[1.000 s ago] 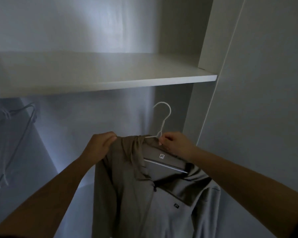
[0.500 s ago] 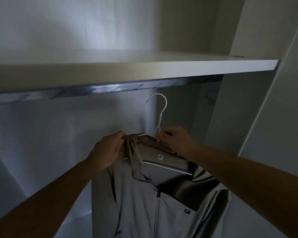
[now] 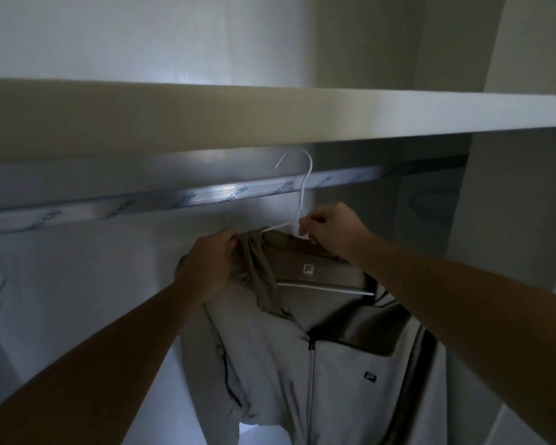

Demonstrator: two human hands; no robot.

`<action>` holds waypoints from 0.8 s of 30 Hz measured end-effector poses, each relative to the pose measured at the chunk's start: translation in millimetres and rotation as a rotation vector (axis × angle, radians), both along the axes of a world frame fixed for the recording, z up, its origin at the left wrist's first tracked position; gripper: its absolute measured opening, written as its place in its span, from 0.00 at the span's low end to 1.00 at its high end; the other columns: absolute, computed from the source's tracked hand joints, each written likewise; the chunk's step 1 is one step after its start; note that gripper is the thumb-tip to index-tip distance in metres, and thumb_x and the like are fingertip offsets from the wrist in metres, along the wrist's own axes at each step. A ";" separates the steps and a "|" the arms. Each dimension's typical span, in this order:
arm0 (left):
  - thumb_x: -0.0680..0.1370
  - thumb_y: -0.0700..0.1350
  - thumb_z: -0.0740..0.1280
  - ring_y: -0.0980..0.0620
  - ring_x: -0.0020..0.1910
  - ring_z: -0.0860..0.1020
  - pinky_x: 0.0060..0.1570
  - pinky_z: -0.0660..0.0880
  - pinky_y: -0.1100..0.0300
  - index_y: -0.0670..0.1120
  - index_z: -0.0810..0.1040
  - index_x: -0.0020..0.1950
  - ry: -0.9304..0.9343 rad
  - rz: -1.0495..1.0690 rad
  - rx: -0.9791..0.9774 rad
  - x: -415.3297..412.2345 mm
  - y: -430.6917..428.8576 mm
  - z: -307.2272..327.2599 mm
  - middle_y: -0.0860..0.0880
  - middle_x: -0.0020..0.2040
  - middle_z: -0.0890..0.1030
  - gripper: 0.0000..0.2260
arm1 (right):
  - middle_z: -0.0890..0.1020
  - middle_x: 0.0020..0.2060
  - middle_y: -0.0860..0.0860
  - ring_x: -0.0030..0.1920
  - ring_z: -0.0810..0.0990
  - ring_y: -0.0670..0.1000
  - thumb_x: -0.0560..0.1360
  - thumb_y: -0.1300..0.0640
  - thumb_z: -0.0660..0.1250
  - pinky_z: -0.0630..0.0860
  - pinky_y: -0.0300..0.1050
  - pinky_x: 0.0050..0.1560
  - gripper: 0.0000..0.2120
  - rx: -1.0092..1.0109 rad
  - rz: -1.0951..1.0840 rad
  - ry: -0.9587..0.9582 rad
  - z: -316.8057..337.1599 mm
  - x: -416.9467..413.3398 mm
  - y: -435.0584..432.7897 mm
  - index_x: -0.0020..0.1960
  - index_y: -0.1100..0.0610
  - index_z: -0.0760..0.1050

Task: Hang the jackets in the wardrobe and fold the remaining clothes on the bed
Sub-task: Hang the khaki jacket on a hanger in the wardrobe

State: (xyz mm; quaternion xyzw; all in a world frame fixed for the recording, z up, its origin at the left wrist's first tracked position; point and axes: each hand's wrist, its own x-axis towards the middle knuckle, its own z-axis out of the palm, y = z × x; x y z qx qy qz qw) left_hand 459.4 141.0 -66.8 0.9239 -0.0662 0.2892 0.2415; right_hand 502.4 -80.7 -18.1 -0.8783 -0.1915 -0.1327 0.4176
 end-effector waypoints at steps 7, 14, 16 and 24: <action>0.82 0.41 0.58 0.40 0.45 0.78 0.46 0.75 0.45 0.43 0.73 0.46 0.125 0.018 0.024 14.3 13.1 -21.2 0.39 0.44 0.80 0.07 | 0.76 0.23 0.46 0.20 0.72 0.36 0.76 0.61 0.64 0.64 0.26 0.22 0.12 -0.026 -0.021 0.087 -25.3 13.4 10.5 0.35 0.55 0.80; 0.68 0.53 0.62 0.49 0.44 0.79 0.38 0.70 0.60 0.45 0.73 0.45 0.200 -0.066 0.017 8.1 12.6 -26.6 0.45 0.42 0.81 0.13 | 0.79 0.48 0.55 0.49 0.77 0.55 0.75 0.62 0.64 0.70 0.43 0.47 0.10 -0.252 -0.162 -0.280 -50.9 0.9 4.4 0.54 0.57 0.79; 0.68 0.53 0.62 0.53 0.41 0.78 0.33 0.64 0.66 0.41 0.76 0.45 0.162 -0.102 0.018 8.2 10.5 -26.2 0.47 0.38 0.80 0.16 | 0.77 0.45 0.54 0.44 0.75 0.55 0.72 0.64 0.64 0.67 0.44 0.43 0.08 -0.199 -0.176 -0.435 -73.1 -14.5 -5.5 0.49 0.56 0.77; 0.76 0.35 0.61 0.47 0.39 0.79 0.32 0.62 0.62 0.37 0.75 0.45 0.059 -0.073 0.056 11.7 9.4 -38.6 0.41 0.37 0.79 0.04 | 0.78 0.35 0.54 0.33 0.80 0.51 0.79 0.57 0.61 0.77 0.39 0.27 0.08 0.205 -0.242 0.791 -188.0 -37.7 -8.5 0.44 0.60 0.73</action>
